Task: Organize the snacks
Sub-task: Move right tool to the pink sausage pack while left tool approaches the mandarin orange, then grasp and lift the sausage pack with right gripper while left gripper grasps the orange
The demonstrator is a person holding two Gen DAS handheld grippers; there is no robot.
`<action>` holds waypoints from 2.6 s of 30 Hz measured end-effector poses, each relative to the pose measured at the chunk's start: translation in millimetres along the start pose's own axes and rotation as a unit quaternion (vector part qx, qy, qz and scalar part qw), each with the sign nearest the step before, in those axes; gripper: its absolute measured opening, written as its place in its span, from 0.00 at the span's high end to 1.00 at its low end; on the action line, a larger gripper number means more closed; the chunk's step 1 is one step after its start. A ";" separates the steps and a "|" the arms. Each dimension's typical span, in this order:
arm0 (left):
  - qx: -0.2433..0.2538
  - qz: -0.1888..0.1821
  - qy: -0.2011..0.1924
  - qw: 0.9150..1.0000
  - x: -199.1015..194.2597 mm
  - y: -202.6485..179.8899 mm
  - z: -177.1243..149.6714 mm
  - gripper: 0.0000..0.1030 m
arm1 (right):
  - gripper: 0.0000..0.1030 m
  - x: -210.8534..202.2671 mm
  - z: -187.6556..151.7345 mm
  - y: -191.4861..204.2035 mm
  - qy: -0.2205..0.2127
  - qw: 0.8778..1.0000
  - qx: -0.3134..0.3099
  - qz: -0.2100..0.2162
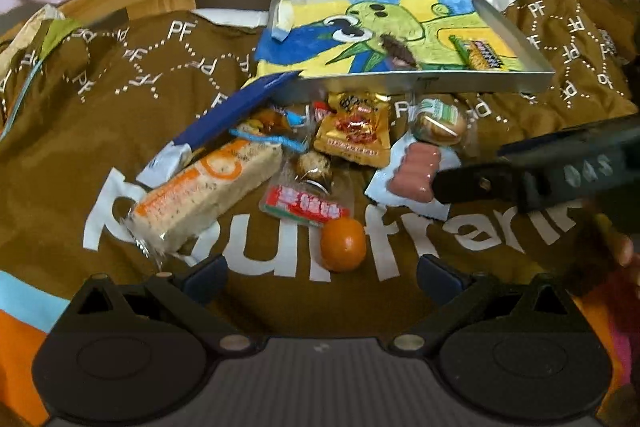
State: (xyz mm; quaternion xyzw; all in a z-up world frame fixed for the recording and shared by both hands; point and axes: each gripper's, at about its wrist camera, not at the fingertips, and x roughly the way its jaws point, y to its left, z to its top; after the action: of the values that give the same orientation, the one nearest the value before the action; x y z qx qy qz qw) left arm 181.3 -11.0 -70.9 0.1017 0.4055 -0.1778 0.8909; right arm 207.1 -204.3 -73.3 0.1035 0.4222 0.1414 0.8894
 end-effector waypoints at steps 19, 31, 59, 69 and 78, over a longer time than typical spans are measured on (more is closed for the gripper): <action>0.004 -0.028 -0.009 1.000 14.4 -8.1 2.1 0.47 | 0.14 26.8 13.6 -3.5 0.031 0.996 0.075 -0.037; -0.007 -0.024 -0.005 1.000 19.3 -6.7 1.9 0.71 | 0.24 50.0 16.0 19.9 0.037 0.993 -0.021 -0.110; -0.002 -0.035 -0.014 0.999 20.7 -6.6 -0.2 0.71 | 0.25 5.7 -28.7 15.3 0.021 0.987 -0.137 -0.081; 0.005 -0.025 -0.044 0.999 9.0 -17.0 -1.8 0.72 | 0.62 -1.6 -40.8 38.7 0.000 0.976 -0.199 -0.087; -0.004 -0.012 -0.082 0.997 -4.2 -18.4 0.5 0.72 | 0.68 -22.9 -43.2 49.0 -0.053 0.969 -0.222 -0.094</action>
State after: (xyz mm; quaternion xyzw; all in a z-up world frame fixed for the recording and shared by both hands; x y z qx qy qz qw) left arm 171.7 -27.0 -68.1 0.0783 0.3327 -0.1944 0.9195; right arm 151.5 -163.3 -68.8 -0.1294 0.3404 0.1421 0.9204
